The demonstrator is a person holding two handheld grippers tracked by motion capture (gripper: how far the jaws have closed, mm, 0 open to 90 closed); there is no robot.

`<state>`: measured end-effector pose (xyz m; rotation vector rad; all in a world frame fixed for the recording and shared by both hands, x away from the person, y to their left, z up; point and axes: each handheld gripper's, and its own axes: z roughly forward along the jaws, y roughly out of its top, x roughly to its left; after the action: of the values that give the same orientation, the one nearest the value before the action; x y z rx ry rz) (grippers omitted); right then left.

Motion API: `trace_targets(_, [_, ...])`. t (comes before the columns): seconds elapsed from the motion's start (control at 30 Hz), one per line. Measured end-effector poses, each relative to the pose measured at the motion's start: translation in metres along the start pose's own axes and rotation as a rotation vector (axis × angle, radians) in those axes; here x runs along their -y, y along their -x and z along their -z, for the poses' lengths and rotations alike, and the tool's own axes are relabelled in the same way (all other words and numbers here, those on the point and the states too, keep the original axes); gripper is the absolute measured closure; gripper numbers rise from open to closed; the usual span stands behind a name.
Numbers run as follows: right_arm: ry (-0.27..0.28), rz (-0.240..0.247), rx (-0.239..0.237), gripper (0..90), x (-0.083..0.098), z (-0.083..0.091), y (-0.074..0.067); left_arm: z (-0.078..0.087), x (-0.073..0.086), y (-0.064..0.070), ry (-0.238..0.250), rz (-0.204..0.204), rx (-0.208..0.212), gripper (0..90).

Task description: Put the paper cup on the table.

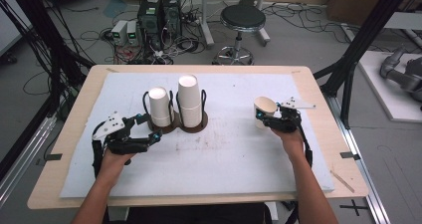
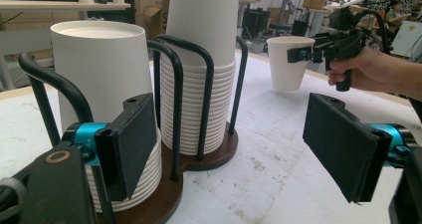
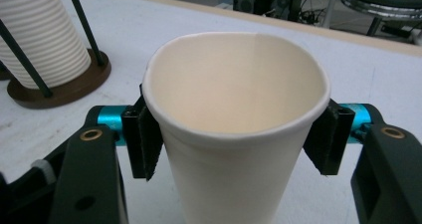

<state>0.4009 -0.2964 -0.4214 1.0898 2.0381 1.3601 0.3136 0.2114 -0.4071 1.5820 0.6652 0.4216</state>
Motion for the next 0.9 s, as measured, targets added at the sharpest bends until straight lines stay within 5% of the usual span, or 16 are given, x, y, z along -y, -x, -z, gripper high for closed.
trace_targets(0.3, [-0.037, -0.005, -0.014, 33.6, 0.007, -0.001, 0.001, 0.000, 0.001, -0.001, -0.004, 0.002, -0.003, 21.1])
trace_targets(0.57, [-0.037, -0.034, -0.004, 20.0, 0.012, 0.005, 0.002, -0.001, 0.000, 0.000, -0.005, 0.005, 0.003, 21.1])
trace_targets(0.9, [-0.044, -0.015, -0.013, 20.0, 0.011, 0.019, -0.004, -0.001, 0.000, -0.001, -0.001, 0.010, 0.000, 21.1])
